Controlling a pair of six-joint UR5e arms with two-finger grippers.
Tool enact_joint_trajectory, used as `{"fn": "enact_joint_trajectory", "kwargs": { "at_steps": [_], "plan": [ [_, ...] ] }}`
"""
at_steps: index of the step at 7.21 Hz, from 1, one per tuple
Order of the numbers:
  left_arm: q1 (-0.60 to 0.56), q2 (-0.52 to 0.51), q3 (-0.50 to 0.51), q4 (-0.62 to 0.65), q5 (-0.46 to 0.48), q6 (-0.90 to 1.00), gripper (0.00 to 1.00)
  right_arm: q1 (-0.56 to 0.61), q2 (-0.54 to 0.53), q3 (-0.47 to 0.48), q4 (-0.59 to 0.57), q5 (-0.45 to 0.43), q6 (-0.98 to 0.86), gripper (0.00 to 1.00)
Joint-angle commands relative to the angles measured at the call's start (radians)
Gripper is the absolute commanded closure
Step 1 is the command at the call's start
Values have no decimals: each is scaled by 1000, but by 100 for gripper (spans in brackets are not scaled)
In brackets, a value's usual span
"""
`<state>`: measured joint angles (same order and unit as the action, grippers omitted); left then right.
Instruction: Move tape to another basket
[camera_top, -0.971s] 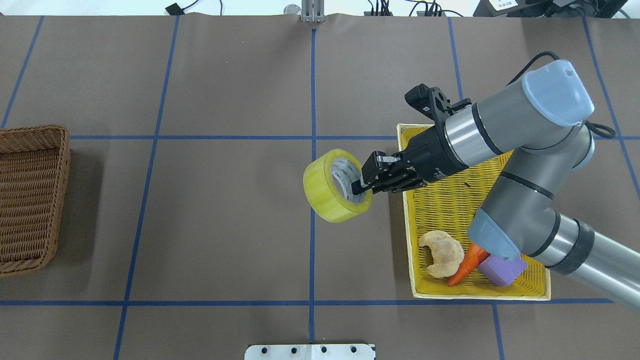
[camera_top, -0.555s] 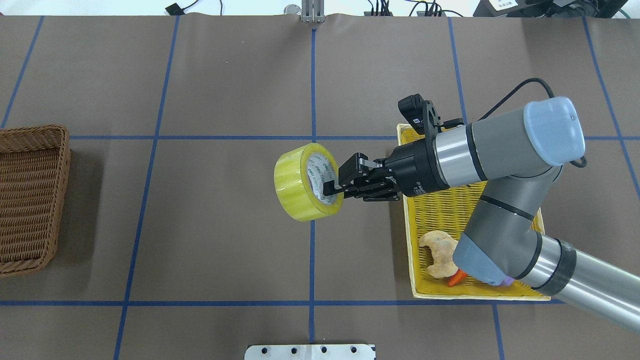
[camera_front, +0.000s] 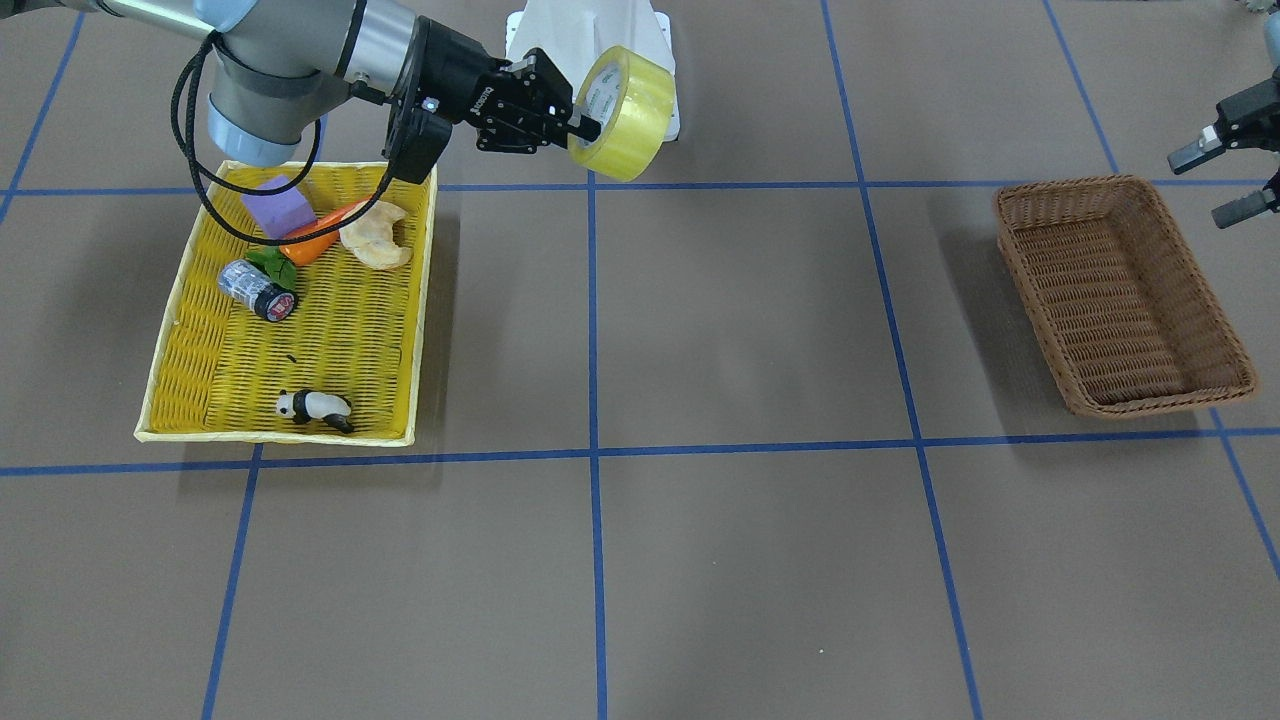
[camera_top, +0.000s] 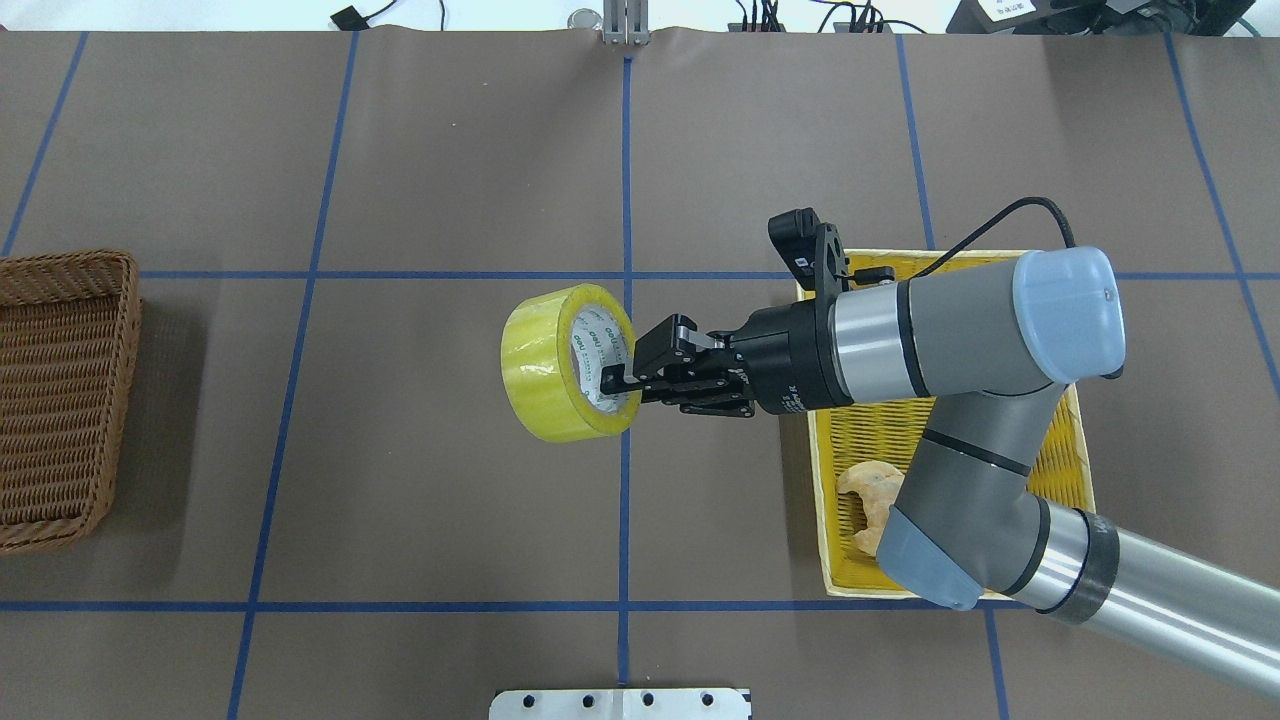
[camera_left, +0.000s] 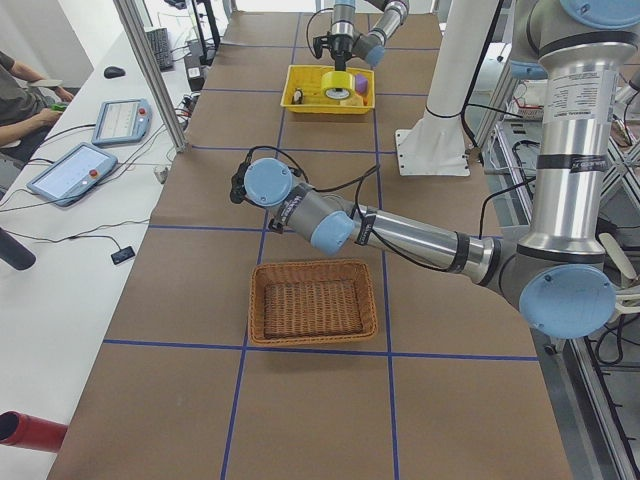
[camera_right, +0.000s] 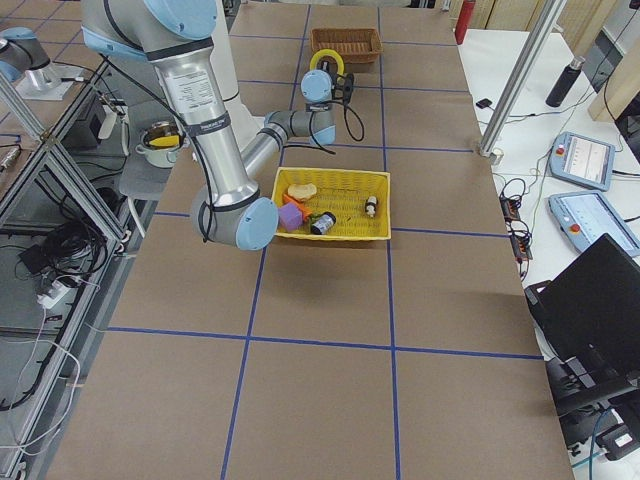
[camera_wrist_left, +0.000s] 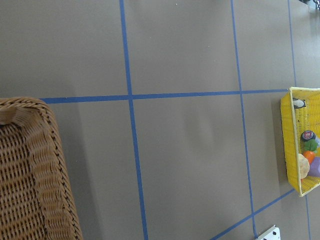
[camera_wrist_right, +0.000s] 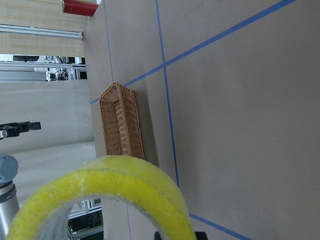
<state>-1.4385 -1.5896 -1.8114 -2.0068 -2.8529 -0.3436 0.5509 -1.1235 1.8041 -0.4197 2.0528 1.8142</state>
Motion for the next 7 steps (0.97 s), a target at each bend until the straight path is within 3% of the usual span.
{"fn": "enact_joint_trajectory", "kwargs": {
  "at_steps": [1, 3, 5, 7],
  "plan": [
    [110, -22, 3, -141, 133, -173, 2, -2, 7, -2, 1, -8, 0, 100],
    [251, -159, -3, -173, 203, -470, 2, -6, 13, -9, 1, -28, 0, 100],
    [315, -231, 32, -333, 213, -749, 2, -8, 16, -9, 2, -33, 2, 100],
    [380, -242, 82, -567, 268, -929, 2, -22, 16, -28, 103, -93, 106, 100]
  ]
}}
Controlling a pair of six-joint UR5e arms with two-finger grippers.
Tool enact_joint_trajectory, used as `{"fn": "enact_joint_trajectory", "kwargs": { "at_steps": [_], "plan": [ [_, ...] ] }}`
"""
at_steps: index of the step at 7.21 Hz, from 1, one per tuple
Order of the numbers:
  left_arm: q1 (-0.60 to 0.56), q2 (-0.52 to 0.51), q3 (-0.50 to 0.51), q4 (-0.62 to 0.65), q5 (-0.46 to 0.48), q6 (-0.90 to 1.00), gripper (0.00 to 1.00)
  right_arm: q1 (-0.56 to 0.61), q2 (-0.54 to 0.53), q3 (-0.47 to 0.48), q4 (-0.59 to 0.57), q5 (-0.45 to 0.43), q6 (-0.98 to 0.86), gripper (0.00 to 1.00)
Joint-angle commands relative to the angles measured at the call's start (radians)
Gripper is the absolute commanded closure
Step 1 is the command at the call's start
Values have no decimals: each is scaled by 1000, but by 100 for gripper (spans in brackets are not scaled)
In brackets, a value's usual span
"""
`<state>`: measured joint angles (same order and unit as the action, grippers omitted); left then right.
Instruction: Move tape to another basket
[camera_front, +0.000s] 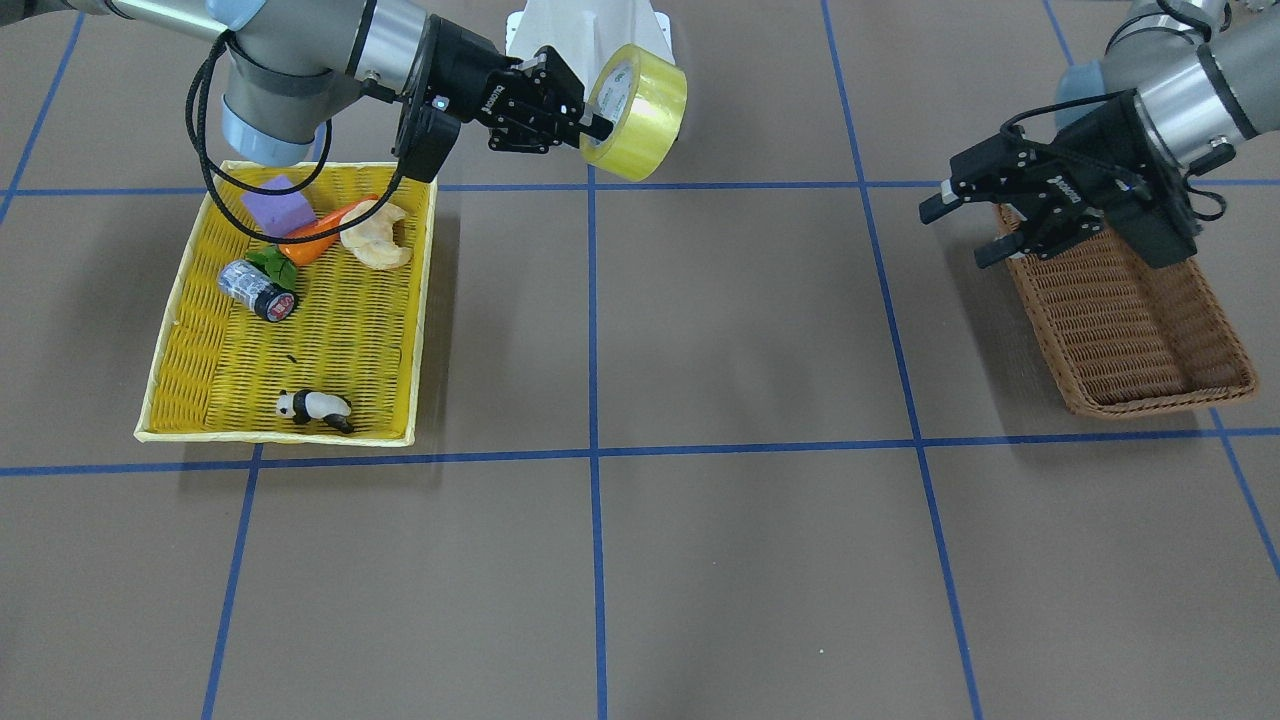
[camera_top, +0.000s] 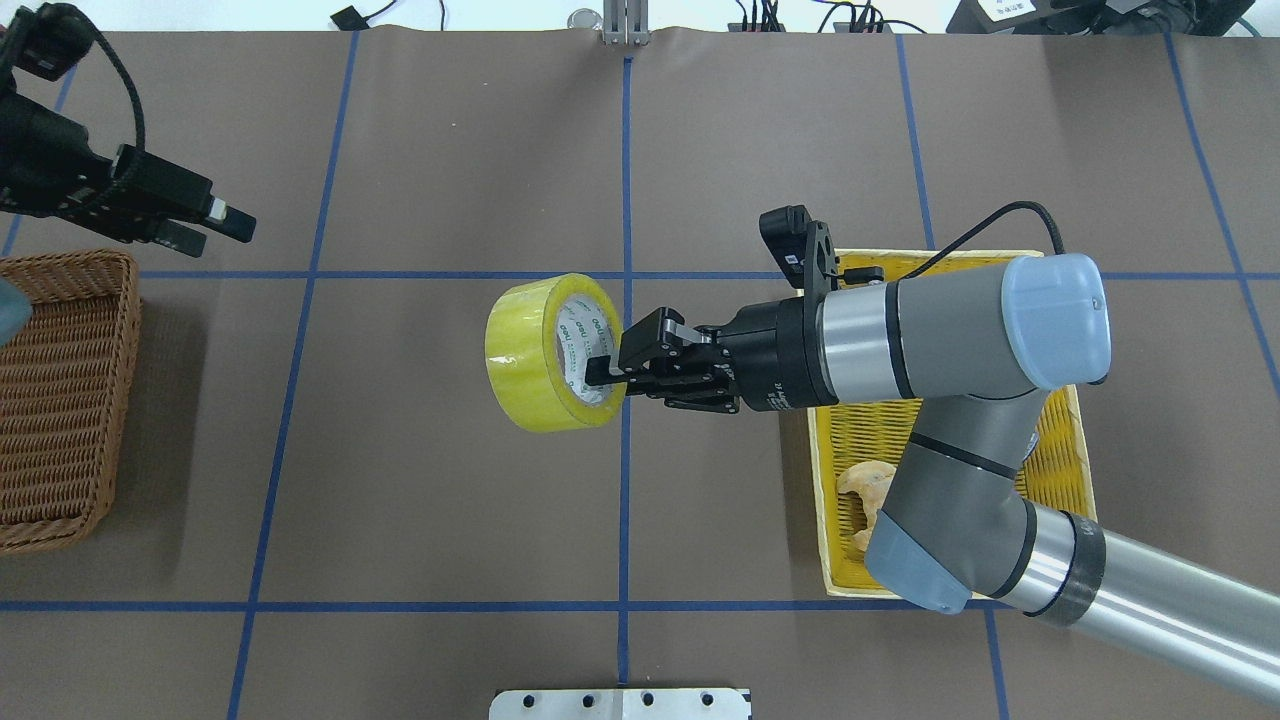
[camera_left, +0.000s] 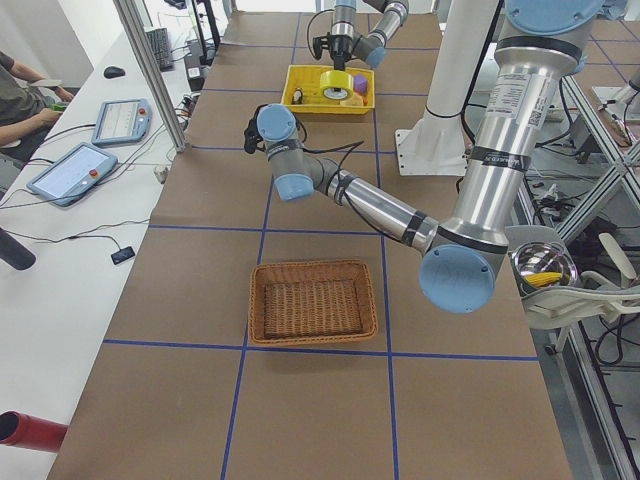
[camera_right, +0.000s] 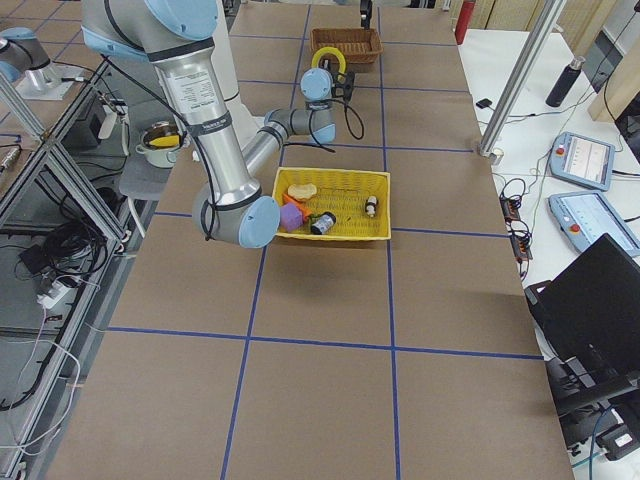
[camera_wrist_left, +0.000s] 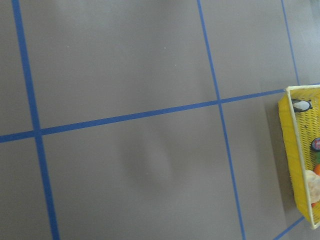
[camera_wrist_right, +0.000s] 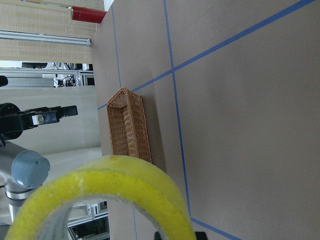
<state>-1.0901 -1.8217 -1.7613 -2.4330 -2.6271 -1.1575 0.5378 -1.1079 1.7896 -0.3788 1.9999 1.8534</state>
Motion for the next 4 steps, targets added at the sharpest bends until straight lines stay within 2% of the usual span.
{"fn": "enact_joint_trajectory", "kwargs": {
  "at_steps": [1, 2, 4],
  "plan": [
    [102, -11, 78, -303, 112, -286, 2, -24, 0, -54, 134, -65, 75, 100],
    [136, -25, 97, -437, 172, -561, 2, -32, 0, -68, 171, -87, 92, 100],
    [139, -92, 114, -629, 186, -927, 2, -35, 3, -68, 193, -113, 112, 100]
  ]
}}
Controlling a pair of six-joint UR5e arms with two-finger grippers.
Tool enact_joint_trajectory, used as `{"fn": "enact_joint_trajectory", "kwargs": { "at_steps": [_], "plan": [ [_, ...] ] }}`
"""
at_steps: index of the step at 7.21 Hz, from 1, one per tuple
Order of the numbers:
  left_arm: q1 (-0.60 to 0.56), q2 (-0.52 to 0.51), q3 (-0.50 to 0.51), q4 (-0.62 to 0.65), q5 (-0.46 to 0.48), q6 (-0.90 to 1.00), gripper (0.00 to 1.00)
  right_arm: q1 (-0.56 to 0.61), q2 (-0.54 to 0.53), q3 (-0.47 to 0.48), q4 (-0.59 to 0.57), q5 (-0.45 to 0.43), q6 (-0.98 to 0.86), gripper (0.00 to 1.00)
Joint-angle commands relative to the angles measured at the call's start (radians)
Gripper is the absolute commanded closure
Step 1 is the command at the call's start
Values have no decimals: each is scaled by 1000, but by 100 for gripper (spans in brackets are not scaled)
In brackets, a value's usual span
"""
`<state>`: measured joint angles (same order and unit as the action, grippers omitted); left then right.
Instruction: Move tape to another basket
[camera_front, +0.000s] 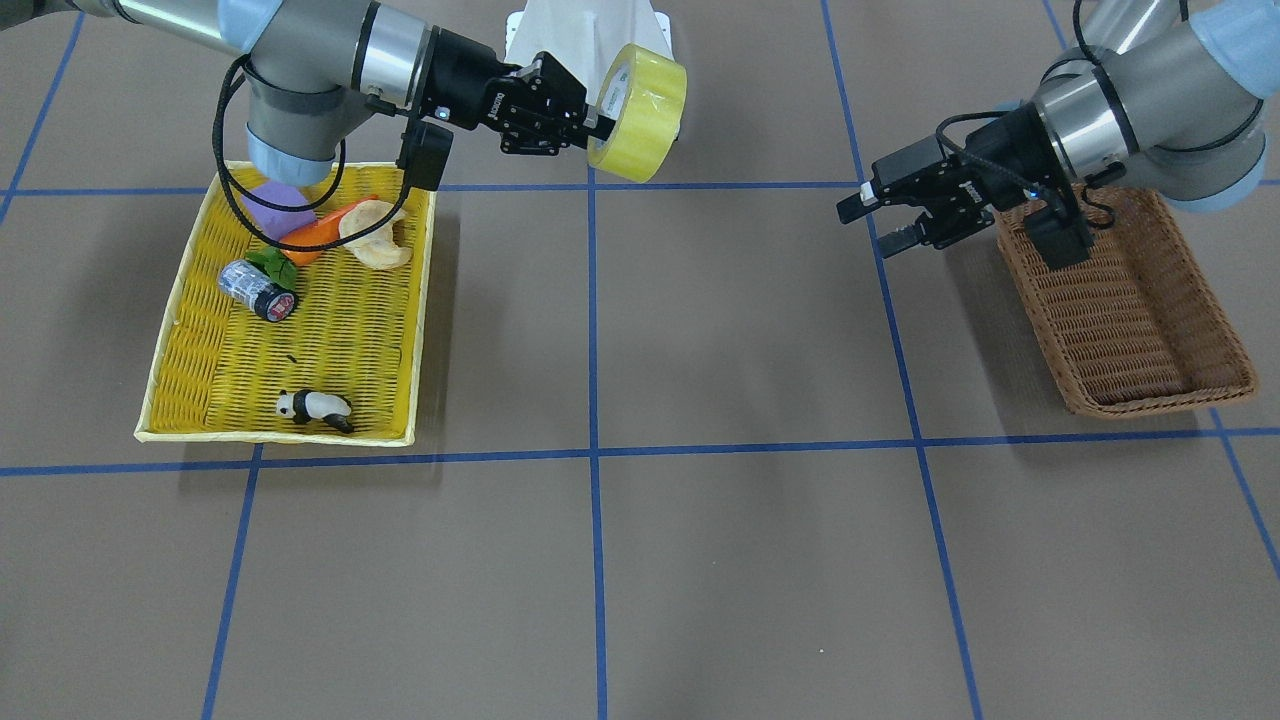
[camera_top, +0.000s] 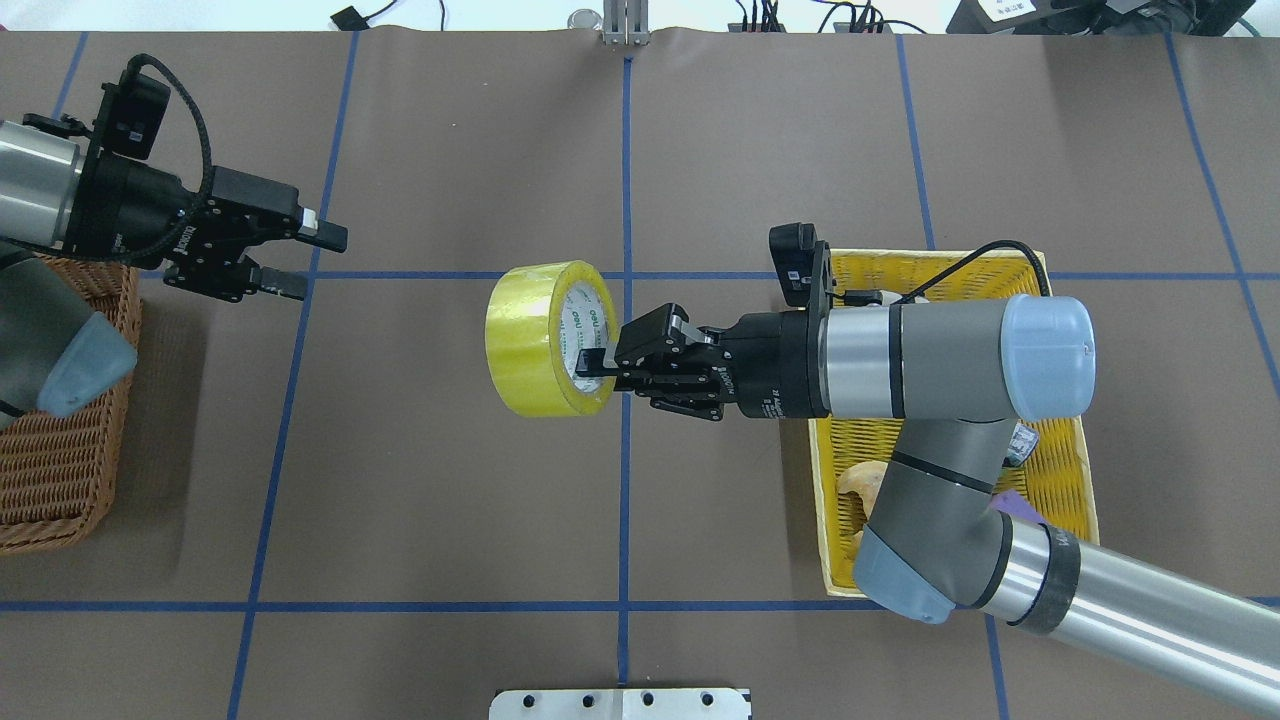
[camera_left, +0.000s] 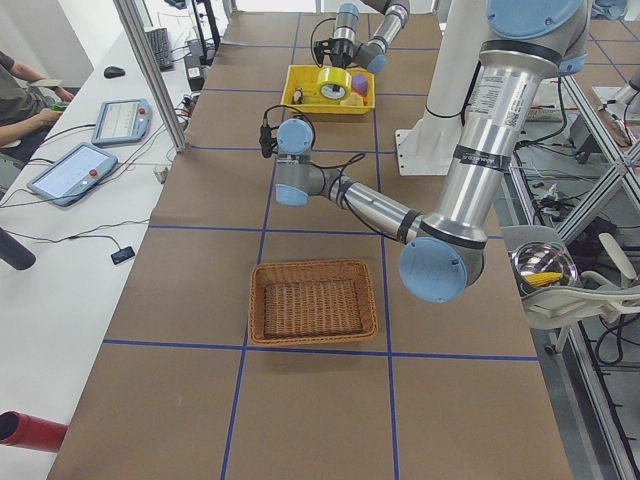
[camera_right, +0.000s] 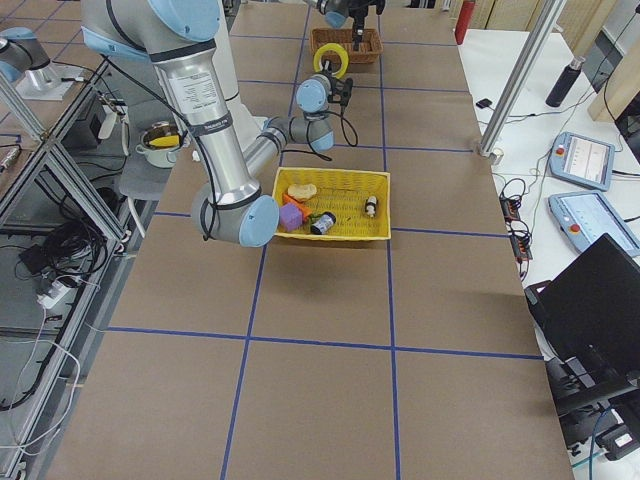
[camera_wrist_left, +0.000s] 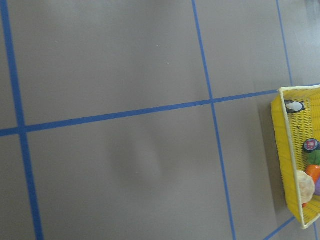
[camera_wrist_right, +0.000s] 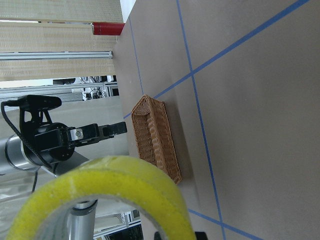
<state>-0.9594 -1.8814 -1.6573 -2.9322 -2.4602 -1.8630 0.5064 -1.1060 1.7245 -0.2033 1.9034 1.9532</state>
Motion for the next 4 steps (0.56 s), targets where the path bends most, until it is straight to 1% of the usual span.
{"fn": "enact_joint_trajectory", "kwargs": {
  "at_steps": [1, 2, 3, 4],
  "plan": [
    [52, -79, 11, -239, 112, -377, 2, -5, 12, -5, 19, -18, 13, 100],
    [132, -81, 11, -368, 224, -448, 3, -9, 15, -6, 34, -21, 13, 100],
    [175, -84, 2, -425, 280, -473, 3, -26, 15, -38, 145, -41, 39, 100],
    [177, -90, -5, -433, 280, -481, 3, -48, 15, -77, 242, -88, 82, 100]
  ]
}}
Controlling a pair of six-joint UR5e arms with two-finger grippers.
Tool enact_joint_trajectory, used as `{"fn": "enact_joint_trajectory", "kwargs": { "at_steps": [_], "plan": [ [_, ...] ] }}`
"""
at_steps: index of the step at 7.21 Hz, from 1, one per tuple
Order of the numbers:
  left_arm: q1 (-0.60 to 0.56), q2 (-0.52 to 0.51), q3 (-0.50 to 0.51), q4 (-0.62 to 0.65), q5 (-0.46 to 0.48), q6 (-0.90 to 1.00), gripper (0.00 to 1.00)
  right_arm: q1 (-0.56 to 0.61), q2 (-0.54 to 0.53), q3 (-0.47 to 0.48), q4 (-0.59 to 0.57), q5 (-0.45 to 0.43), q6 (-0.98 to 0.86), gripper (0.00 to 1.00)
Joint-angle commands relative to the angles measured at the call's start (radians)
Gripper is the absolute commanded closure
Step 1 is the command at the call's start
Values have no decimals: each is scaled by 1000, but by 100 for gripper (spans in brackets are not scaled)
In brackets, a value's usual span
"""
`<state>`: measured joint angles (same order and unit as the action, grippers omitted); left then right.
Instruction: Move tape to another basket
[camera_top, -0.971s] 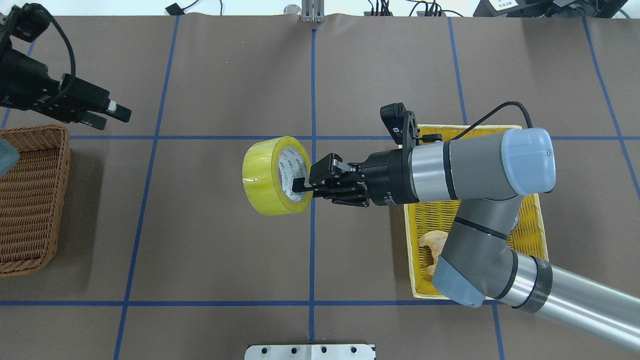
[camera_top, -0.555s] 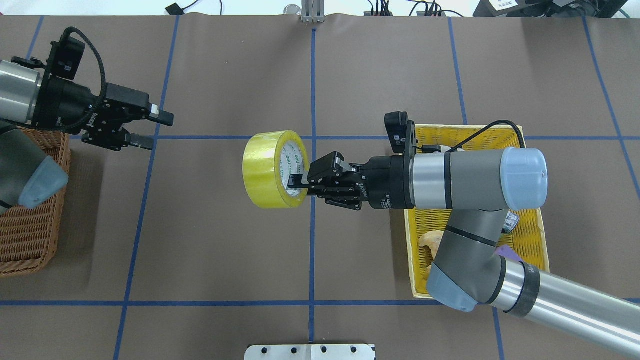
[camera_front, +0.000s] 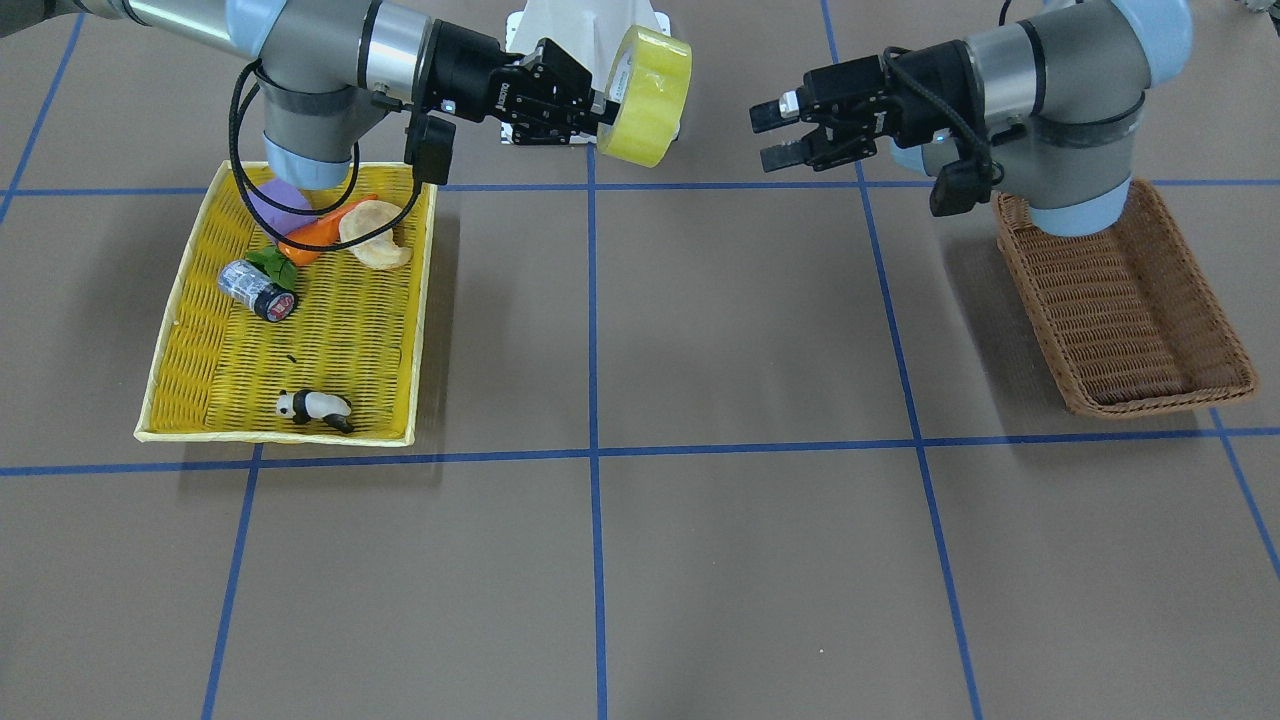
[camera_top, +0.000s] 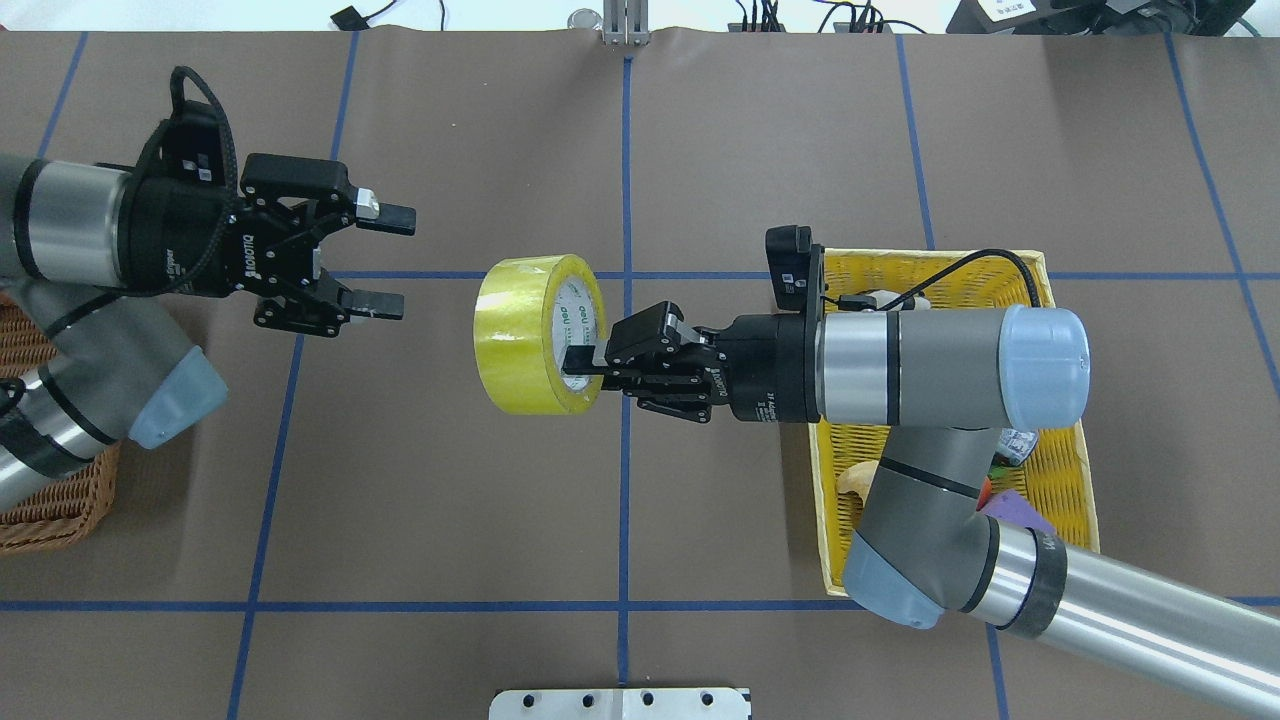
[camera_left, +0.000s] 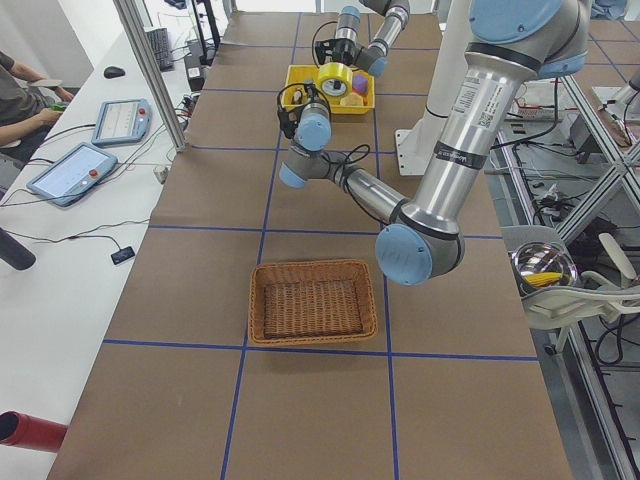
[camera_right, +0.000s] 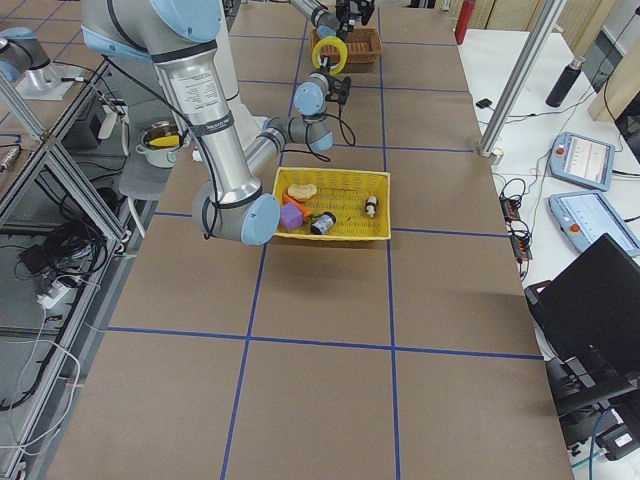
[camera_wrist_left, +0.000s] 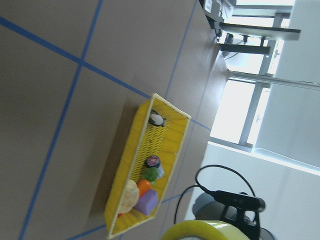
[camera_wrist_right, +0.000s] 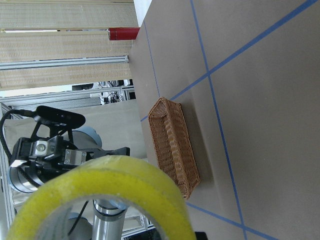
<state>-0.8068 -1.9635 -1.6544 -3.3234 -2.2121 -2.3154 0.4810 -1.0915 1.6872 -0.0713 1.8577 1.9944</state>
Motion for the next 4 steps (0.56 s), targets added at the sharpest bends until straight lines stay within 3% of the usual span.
{"fn": "enact_joint_trajectory", "kwargs": {
  "at_steps": [1, 4],
  "plan": [
    [24, -12, -8, -109, 37, -92, 5, -30, 2, -52, 135, -49, 41, 100],
    [110, -37, -15, -168, 155, -105, 7, -53, 28, -55, 137, -48, 44, 100]
  ]
}}
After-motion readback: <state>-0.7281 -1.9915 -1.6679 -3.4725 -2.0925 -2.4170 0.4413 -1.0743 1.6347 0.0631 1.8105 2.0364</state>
